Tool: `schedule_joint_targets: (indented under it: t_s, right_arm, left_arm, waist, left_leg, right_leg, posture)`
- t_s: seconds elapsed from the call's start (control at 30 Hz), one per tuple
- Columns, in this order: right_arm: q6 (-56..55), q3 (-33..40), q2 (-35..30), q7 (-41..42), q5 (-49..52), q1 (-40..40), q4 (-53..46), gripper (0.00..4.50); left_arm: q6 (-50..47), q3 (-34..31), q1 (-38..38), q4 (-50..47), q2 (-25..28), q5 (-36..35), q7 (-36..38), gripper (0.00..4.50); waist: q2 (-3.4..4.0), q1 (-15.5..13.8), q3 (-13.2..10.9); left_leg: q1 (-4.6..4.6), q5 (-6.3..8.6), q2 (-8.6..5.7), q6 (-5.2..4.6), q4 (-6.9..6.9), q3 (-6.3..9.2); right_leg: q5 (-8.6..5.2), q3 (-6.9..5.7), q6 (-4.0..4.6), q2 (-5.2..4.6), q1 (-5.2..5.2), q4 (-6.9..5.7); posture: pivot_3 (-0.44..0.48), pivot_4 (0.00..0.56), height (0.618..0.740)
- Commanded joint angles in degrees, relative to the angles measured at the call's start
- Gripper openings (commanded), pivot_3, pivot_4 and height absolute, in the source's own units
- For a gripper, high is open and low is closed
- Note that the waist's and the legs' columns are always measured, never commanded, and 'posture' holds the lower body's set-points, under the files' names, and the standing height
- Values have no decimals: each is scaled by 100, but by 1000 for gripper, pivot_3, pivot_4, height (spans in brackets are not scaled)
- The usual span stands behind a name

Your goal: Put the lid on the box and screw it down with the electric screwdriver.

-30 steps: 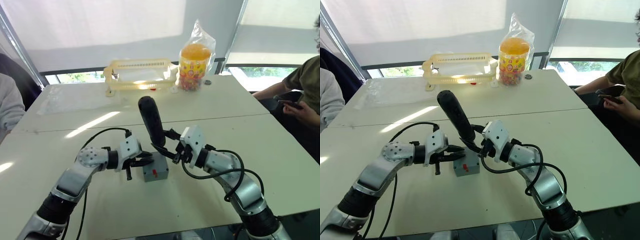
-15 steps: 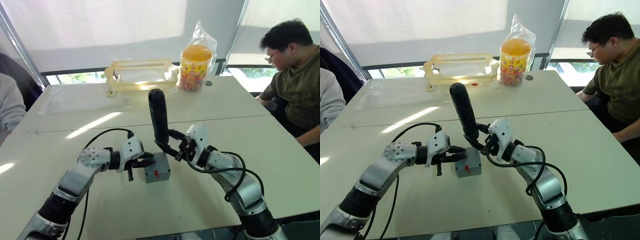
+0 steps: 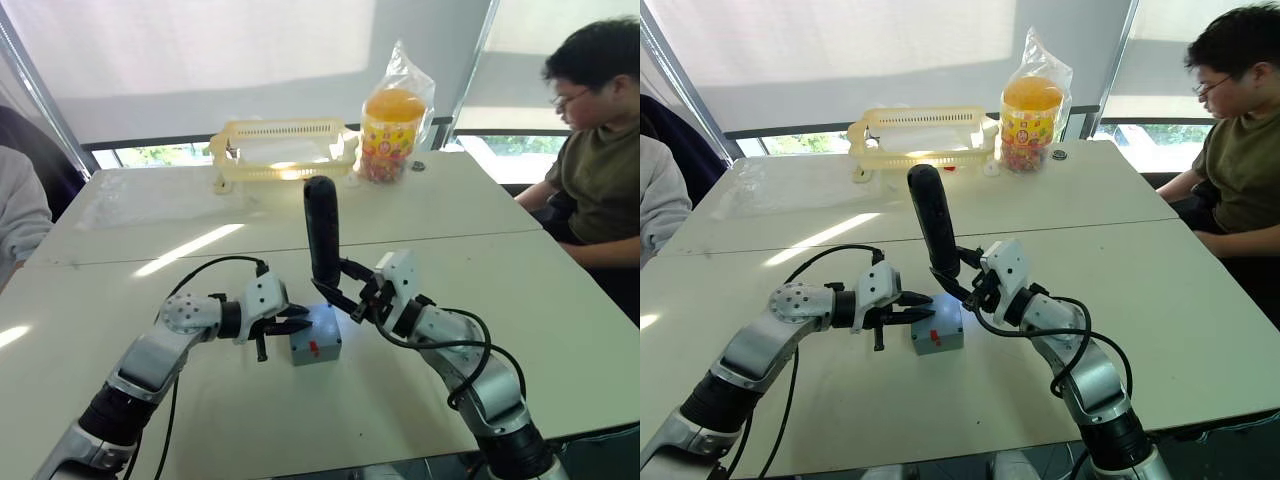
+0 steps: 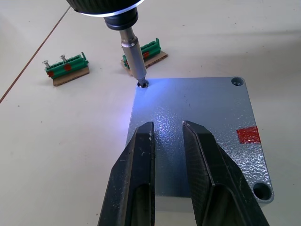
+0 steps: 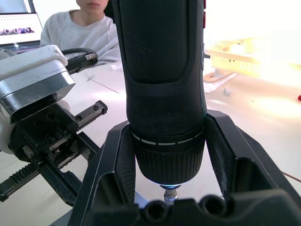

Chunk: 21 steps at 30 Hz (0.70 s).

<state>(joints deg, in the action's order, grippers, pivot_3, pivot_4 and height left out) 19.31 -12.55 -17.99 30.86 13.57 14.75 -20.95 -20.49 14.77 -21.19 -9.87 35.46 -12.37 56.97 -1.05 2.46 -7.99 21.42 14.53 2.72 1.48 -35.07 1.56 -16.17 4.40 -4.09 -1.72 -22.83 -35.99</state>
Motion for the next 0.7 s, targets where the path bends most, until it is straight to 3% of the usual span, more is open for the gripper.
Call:
schedule_joint_targets:
  t_s: [0.03, 0.43, 0.57, 0.7]
  right_arm:
    - [86, 75, -107, -109, -218, -63, 230, 1732]
    - [948, 844, -345, -327, 384, 630, -1279, 1732]
    - [2030, 1731, -203, -747, 1584, 1499, -1734, 1732]
    - [3498, 2986, -513, -1348, 3480, 2641, -1483, 1732]
  left_arm:
    - [-74, 385, 179, 256, 37, 338, 44, 935]
    - [-42, 473, 206, 300, -18, 397, 91, 935]
    - [-41, 424, 216, 283, 1, 370, 110, 935]
    - [-54, 265, 220, 138, -18, 235, 90, 935]
  waist:
    - [4, -2, -5]
    - [43, -151, -52]
    - [51, -155, -104]
    - [54, -145, -115]
  left_leg:
    - [2, 0, 0, 0, 0, -1]
    - [96, -4, -11, -1, -15, -6]
    - [98, -5, -32, 0, -18, -10]
    - [98, -5, -30, -1, -12, -11]
  right_leg:
    - [0, 0, 0, -1, -1, 0]
    - [7, -19, 4, 14, -63, -8]
    - [8, -25, 1, 21, -63, -13]
    - [8, -37, -4, 24, -62, -12]
  posture:
    - [0, 150, 740]
    - [0, 150, 740]
    - [0, 150, 740]
    - [0, 150, 740]
